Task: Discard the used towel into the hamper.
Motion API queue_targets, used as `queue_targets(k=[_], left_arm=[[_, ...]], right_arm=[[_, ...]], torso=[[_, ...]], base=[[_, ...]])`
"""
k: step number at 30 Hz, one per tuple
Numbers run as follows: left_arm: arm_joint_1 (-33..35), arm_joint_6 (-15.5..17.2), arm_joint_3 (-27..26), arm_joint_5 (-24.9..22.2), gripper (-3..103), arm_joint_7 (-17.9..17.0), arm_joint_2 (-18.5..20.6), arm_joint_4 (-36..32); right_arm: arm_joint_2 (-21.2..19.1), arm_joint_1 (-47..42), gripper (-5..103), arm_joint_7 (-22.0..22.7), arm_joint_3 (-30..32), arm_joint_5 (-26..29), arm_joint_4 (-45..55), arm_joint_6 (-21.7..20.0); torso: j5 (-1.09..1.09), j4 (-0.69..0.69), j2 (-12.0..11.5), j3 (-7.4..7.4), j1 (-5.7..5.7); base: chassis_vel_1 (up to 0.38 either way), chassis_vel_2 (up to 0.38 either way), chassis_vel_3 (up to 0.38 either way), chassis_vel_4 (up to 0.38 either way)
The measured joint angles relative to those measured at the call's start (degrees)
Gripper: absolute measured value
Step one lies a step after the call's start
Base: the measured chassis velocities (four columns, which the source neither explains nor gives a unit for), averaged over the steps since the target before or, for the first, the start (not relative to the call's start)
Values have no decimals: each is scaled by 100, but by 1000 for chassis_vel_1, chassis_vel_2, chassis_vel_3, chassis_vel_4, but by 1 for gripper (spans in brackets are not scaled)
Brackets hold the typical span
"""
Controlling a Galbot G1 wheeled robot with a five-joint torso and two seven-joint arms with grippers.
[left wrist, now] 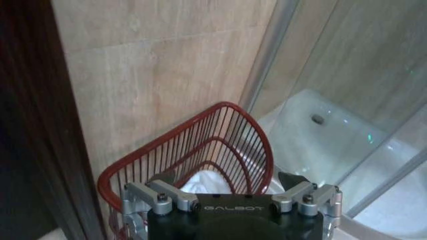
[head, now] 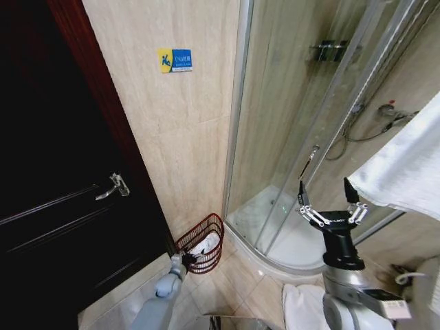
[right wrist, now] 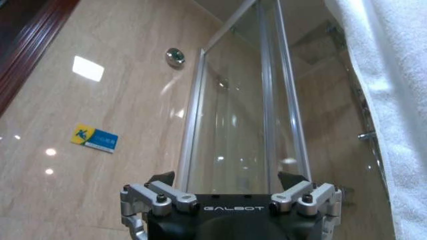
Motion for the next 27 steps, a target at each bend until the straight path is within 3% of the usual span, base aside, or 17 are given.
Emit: queue_targets(k=[2, 6, 9, 13, 16, 27], left_arm=[[364, 62, -352, 38, 100, 140, -155, -597], [648, 73, -553, 53, 100, 184, -316, -1046], [1004, 53, -778, 562, 100, 243, -443, -1511], [1344, 77, -980, 864, 100, 402, -487, -2172], [1479, 119, -1093, 890, 100, 424, -499, -2588], [2065, 754, -1308, 775, 99, 400, -509, -4371]], right_arm=[[-14, 74, 100, -139, 34, 94, 47, -83], [59, 68, 100, -169, -15, 101, 84, -96], [83, 91, 100, -171, -28, 133, 113, -141], [60, 128, 100, -118, 10, 218, 119, -213], [34, 137, 100, -71, 30, 245, 116, -265], [21, 265, 100, 112, 60, 284, 130, -485]], torso=[[3, 1, -1, 0, 0], [1, -1, -1, 0, 0], [1, 1, -1, 0, 0], [2, 1, -1, 0, 1], [1, 1, -1, 0, 0], [1, 2, -1, 0, 1]], base=[[0, 0, 0, 0], [0, 0, 0, 0], [0, 0, 0, 0], [0, 0, 0, 0], [0, 0, 0, 0], [0, 0, 0, 0]])
